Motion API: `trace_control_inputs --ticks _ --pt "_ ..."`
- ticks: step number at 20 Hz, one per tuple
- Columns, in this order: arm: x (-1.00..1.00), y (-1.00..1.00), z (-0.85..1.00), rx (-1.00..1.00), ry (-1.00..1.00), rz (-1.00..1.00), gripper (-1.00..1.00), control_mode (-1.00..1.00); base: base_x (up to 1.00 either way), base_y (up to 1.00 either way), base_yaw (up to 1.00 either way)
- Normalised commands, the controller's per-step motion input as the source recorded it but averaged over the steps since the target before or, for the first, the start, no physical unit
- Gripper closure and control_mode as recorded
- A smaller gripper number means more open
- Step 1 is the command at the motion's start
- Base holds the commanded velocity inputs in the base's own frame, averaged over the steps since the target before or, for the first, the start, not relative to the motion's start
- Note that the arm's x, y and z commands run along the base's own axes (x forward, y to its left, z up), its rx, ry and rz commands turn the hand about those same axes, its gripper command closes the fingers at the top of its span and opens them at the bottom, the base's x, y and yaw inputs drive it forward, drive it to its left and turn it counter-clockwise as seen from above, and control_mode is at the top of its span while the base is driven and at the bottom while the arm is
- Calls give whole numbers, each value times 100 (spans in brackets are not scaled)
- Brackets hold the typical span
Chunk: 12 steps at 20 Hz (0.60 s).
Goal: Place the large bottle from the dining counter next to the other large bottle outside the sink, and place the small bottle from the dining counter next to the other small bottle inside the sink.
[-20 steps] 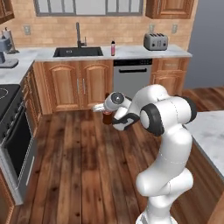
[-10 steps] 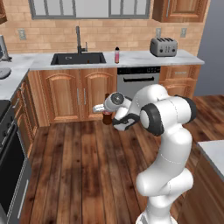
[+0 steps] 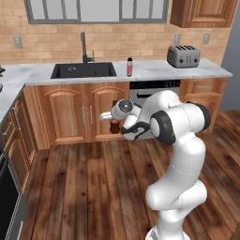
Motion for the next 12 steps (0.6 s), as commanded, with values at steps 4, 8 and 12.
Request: trace_control_inputs --ticks 4,8,12 --pt "0 0 0 0 0 0 100 100 61 14 -12" --pt "0 0 0 0 0 0 100 100 55 18 -19" --pt "0 0 0 0 0 0 100 100 66 16 -14"
